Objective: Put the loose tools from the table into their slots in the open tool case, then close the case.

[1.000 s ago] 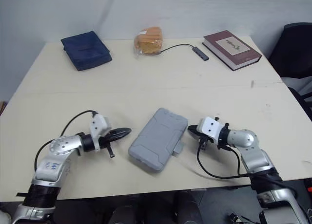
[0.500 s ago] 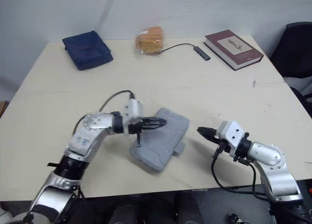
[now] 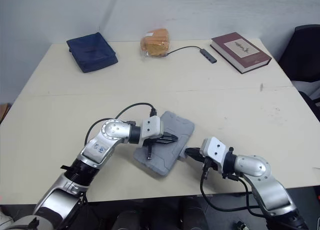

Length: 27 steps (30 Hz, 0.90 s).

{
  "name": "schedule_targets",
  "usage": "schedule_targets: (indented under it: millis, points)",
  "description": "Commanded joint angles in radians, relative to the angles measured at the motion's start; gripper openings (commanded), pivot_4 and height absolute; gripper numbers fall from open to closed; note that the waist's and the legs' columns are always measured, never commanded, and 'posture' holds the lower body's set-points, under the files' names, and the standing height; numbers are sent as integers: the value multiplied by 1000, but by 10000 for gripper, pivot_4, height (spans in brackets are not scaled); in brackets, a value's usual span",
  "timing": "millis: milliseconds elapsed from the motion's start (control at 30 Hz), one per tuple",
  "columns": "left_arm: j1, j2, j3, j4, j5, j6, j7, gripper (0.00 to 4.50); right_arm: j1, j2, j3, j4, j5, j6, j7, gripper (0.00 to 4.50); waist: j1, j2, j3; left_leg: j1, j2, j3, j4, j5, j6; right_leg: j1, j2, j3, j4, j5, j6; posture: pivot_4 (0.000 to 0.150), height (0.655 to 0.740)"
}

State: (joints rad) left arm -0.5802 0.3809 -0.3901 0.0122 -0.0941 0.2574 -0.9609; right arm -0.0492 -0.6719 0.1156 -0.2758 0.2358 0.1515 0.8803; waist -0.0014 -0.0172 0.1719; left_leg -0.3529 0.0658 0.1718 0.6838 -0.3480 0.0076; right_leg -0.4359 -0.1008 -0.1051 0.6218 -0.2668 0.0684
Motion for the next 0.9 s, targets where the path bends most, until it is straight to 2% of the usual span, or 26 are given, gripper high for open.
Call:
schedule_targets:
  millis: [33,500,633,800,900]
  points:
    - [40,23,-27,25,28,38,-13,493,-32,14,36,42,-58,-49,-1,0,-1,0,-1,0,0,0,0,0,-1,0,0,0,0,0,0,1500,7400]
    - [55,40,-24,25,28,69,-25,493,-141,79,106,148,-81,-65,76,0,-22,-1,-2,3,1,-1,0,1,-3,3,3,-1,1,-1,-2,1500,7400]
    - [64,46,-31,72,62,73,3,493,-148,80,133,170,-110,-60,96,0,-30,-2,-5,4,2,-2,-1,1,-4,6,3,-1,1,-1,-2,1500,7400]
    - [75,44,-10,81,46,43,13,493,-147,93,105,159,-89,-58,87,0,-29,-4,-8,12,7,-1,-3,-3,-2,11,2,-1,1,-3,-5,1500,7400]
    - [104,52,66,47,-18,-69,-14,493,-136,60,26,133,-8,-103,143,0,-29,-4,-8,13,8,0,-3,-3,-3,10,2,-1,1,-4,-6,1500,7400]
